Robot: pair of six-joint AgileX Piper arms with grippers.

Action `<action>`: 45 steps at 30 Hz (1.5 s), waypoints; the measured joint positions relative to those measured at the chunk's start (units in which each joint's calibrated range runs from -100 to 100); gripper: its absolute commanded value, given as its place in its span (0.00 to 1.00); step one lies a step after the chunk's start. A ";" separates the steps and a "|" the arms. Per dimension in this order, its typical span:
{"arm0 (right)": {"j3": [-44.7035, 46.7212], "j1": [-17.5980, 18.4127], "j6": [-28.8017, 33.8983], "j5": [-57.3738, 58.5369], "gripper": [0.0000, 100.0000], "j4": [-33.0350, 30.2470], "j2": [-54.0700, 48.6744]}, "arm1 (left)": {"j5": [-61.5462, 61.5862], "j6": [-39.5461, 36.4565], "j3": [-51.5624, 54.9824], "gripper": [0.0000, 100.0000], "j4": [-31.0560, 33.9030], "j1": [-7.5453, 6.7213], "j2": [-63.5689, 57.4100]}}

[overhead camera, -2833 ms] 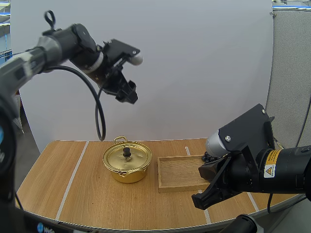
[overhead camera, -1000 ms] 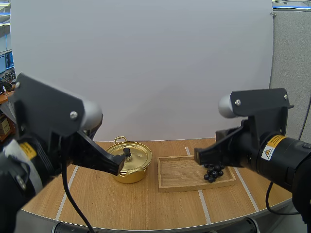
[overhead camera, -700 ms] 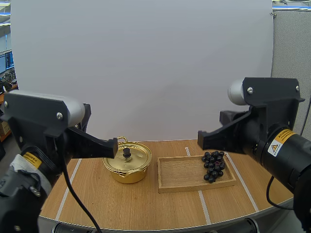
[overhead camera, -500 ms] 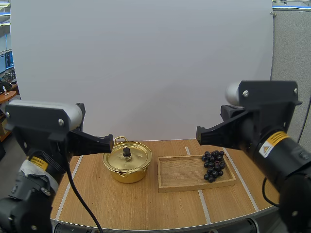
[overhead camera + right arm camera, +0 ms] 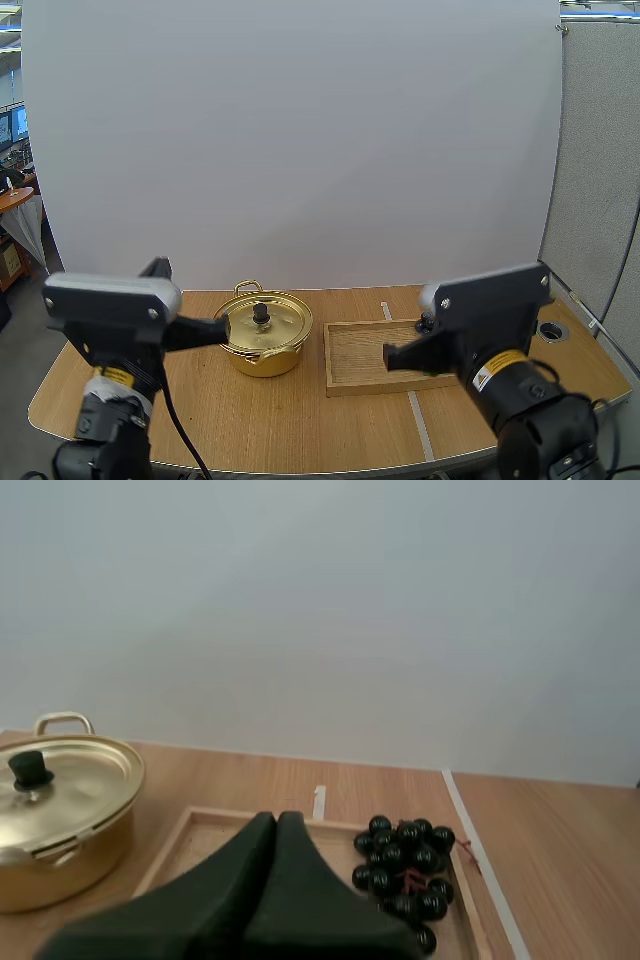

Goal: Open the pot, put the pineapple inside, and close it

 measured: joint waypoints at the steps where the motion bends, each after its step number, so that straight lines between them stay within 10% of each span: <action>1: 1.35 -0.11 0.00 0.00 0.00 0.00 0.00 | -0.50 0.00 1.41 0.00 0.00 0.00 0.00; 23: 12.00 -1.21 0.00 2.81 0.00 1.31 -0.13 | 31.67 0.00 8.05 0.00 0.15 0.40 0.00; 45: 12.00 -1.21 0.00 2.88 0.00 1.31 -0.13 | 32.23 -13.74 8.05 0.00 13.39 2.18 0.00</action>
